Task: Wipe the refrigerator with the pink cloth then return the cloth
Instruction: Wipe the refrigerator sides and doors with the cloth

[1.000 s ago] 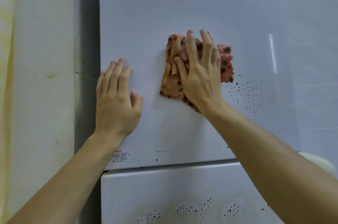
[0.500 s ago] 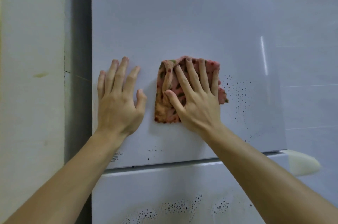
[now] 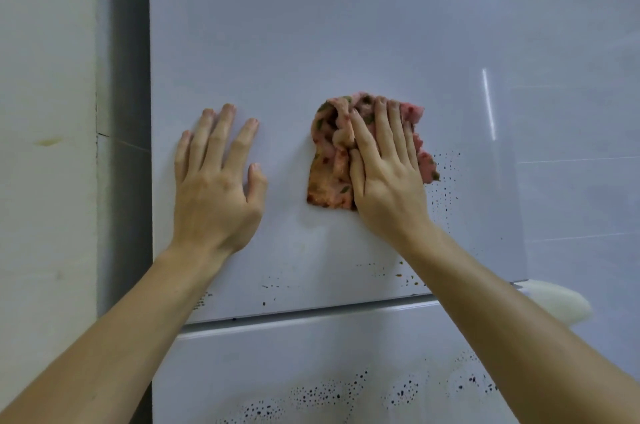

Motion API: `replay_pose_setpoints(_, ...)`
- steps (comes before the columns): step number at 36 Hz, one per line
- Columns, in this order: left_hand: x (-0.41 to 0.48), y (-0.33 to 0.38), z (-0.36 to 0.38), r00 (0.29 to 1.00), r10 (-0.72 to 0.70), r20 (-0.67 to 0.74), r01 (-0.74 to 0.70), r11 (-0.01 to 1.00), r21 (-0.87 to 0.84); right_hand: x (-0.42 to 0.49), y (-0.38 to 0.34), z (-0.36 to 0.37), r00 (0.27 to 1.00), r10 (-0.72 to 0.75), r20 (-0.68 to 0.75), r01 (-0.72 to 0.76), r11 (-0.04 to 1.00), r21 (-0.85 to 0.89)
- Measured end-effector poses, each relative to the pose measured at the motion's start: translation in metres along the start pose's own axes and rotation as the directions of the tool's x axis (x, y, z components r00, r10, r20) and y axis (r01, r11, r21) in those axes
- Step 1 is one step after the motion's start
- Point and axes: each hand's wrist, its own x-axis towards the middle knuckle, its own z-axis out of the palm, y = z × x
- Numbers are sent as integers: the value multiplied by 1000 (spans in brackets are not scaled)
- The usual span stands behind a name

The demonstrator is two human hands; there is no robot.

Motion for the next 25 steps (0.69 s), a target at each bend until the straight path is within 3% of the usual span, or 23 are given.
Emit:
replay_pose_setpoints(8, -5, -3, 9, 999, 43, 9, -43, 992, 115, -37, -4, -21, 979, 157, 131, -177, 971, 162)
replay_pose_setpoints(15, -3, -7, 10, 999, 45, 7, -46, 989, 144, 9, -28, -4, 941, 288, 177, -290, 957, -18)
replay_pose_setpoints(21, -5, -5, 14, 998, 60, -9, -58, 987, 147, 33, -19, -1, 962, 247, 114, -234, 965, -117)
replay_pose_setpoints(25, -6, -6, 14, 998, 57, -5, -56, 988, 145, 16, -14, 2, 986, 161, 44, -156, 983, -94)
